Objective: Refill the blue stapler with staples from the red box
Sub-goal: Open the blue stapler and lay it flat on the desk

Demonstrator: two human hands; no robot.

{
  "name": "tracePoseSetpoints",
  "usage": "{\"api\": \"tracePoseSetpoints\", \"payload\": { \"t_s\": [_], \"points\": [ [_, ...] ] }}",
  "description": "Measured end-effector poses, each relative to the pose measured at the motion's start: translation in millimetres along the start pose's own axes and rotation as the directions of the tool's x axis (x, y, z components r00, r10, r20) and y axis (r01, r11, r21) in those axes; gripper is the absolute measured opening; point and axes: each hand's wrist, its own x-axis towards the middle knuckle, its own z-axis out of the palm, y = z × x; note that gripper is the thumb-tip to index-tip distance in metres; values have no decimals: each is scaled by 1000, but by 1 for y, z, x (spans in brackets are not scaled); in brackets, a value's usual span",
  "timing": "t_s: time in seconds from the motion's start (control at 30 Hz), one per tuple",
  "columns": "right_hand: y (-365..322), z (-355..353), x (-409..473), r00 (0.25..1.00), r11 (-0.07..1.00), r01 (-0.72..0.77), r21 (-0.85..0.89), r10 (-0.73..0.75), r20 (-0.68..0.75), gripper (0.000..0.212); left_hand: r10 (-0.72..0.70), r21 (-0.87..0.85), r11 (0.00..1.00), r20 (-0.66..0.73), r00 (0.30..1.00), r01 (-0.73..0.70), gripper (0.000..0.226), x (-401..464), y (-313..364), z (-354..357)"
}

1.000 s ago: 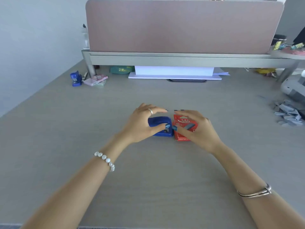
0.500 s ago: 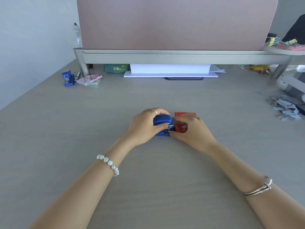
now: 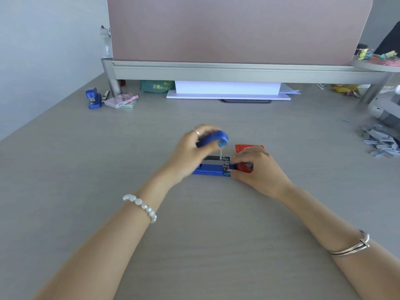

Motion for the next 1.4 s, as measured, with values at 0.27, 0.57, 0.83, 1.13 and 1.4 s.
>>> {"api": "tracePoseSetpoints", "payload": {
  "t_s": [0.27, 0.57, 0.83, 1.13, 1.4],
  "points": [
    [-2, -1, 0, 1000, 1000, 11, 0, -11, -1, 16, -9, -233, 972, -12, 1000, 6, 24, 1, 4, -49],
    [1, -1, 1, 1000, 1000, 3, 2, -3, 26, 17, -51, -146, 988, -14, 999, 48, 31, -10, -16, -119],
    [3, -2, 0, 1000, 1000, 2, -14, -2, 28, 17, -154, -25, 988, 35, 987, 155, 36, -18, -33, -136],
    [2, -5, -3, 999, 998, 29, -53, -28, 20, 16, -270, 223, 944, 106, 957, 242, 34, -24, -41, -133],
    [0, -6, -6, 993, 987, 117, -108, -119, -11, 17, -285, 271, 931, 128, 950, 243, 33, -25, -45, -127]
  ]
}}
